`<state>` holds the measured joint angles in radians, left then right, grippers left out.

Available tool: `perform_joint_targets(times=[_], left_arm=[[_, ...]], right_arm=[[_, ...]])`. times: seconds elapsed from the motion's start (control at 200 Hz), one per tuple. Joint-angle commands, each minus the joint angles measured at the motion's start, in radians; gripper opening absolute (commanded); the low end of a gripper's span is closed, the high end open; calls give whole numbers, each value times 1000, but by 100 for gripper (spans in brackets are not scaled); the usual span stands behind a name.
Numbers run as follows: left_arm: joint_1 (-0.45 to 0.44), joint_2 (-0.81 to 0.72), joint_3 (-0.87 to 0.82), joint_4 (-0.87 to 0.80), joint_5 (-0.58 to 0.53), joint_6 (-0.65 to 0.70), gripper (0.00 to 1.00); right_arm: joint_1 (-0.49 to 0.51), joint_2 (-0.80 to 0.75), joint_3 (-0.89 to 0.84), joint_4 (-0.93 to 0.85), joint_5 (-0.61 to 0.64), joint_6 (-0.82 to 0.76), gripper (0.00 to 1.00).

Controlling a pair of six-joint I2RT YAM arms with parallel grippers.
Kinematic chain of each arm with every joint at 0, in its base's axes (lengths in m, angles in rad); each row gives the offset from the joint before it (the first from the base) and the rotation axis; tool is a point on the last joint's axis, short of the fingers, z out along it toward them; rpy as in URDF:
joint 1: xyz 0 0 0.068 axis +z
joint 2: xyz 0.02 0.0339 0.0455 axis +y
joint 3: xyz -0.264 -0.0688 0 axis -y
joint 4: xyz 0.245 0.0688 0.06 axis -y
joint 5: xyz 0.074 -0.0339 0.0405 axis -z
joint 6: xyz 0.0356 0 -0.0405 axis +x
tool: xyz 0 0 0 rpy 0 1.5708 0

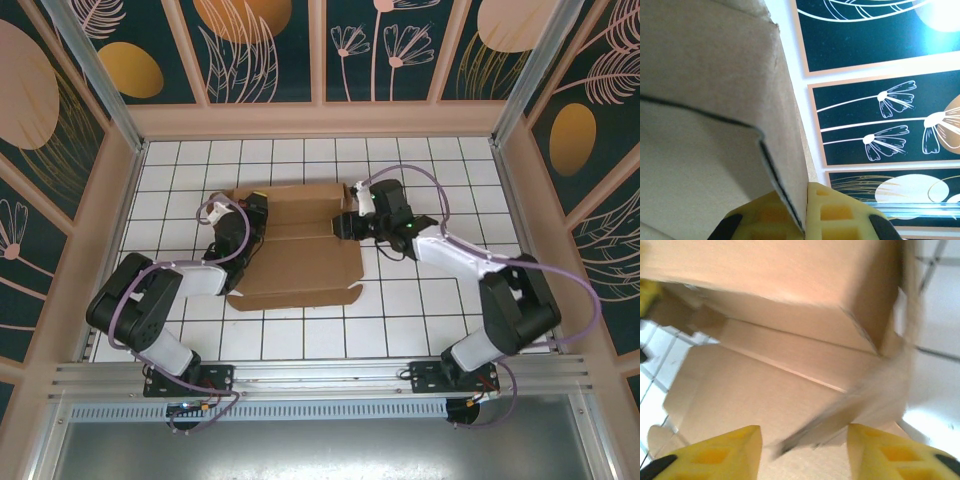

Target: Fold the paper box

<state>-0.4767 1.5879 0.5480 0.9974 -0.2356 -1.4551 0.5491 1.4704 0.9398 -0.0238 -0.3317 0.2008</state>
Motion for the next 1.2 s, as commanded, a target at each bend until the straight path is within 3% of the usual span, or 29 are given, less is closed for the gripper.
perform_joint_targets(times=[0.0,0.065,0.125,0.225,0.325,0.565,0.781,1.196], left_arm=[[0,-6,-17,-124,8,69,0],[0,-6,-12,-134,10,76,0],[0,-6,-12,-134,9,78,0],[0,-8,-15,-135,5,77,0],[0,-6,-15,-137,4,76,0],[1,-3,-11,-139,7,75,0],[6,-14,-17,-148,0,80,0],[9,-11,-14,-144,15,79,0]], right_arm=[[3,-152,46,-1,-111,-115,52],[3,-220,31,42,-113,-112,54],[-58,-249,8,94,-93,-85,53],[-98,-216,-12,90,88,-140,38],[-101,-176,-95,160,200,-289,42],[-103,-90,-277,518,59,-552,51],[-107,56,-195,535,20,-612,53],[-74,235,-79,512,85,-654,47]])
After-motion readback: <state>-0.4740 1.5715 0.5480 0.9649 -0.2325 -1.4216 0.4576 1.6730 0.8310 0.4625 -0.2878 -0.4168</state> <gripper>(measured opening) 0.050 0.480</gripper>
